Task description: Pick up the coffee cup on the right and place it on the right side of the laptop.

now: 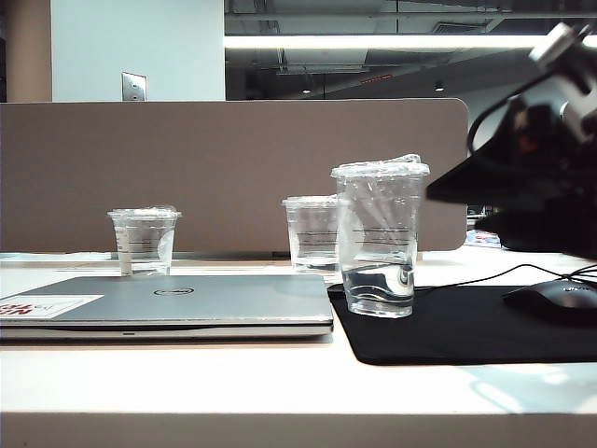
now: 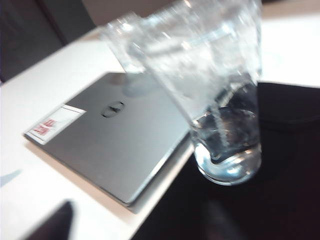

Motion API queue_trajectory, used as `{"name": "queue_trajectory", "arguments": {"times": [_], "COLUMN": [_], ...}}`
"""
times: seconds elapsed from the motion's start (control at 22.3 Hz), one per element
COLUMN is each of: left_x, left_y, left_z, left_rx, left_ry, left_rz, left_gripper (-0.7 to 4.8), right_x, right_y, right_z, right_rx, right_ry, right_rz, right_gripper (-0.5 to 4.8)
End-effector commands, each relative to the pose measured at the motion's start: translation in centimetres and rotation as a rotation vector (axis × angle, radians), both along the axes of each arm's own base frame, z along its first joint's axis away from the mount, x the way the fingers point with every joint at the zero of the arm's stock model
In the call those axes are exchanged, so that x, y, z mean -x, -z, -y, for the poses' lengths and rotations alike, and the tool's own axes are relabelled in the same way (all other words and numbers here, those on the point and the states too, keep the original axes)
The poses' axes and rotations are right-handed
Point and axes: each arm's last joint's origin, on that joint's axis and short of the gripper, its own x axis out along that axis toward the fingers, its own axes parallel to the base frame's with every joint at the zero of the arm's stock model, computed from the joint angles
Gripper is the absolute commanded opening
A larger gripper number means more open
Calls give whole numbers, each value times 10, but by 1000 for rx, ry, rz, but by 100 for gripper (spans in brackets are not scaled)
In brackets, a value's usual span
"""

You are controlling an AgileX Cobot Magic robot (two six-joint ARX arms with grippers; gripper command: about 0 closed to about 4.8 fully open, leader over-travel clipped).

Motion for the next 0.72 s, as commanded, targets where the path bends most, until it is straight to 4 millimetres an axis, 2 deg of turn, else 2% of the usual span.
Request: {"name": "queue_trajectory", "arguments": {"times": [0.04, 0.13, 0.18, 0.22, 0.36, 0.58, 0.72], "left_x": [-4, -6, -6, -7, -7, -7, -7], "left_y": [-2, -2, -2, -2, -2, -2, -2], "left_z": [-11, -20, -24, -29, -36, -39, -39], "left_rx": [1, 1, 1, 0, 0, 0, 0], "left_ry": [-116, -216, -260, -312, -378, -407, -415], "left_rz": [10, 10, 10, 10, 10, 10, 10], "left_gripper": [-5, -5, -5, -5, -5, -5, -5], "right_x": [8, 14, 17, 19, 25, 28, 31], "right_y": [-10, -23, -29, -36, -46, -51, -58], "right_z": [2, 5, 7, 9, 13, 20, 21], "right_rx": [-35, -109, -133, -149, -155, -57, -83], "right_ry": [-9, 32, 56, 102, 152, 359, 373], "right_rz": [74, 116, 143, 189, 252, 338, 384], "right_gripper": [200, 124, 44, -5, -5, -5, -5]}}
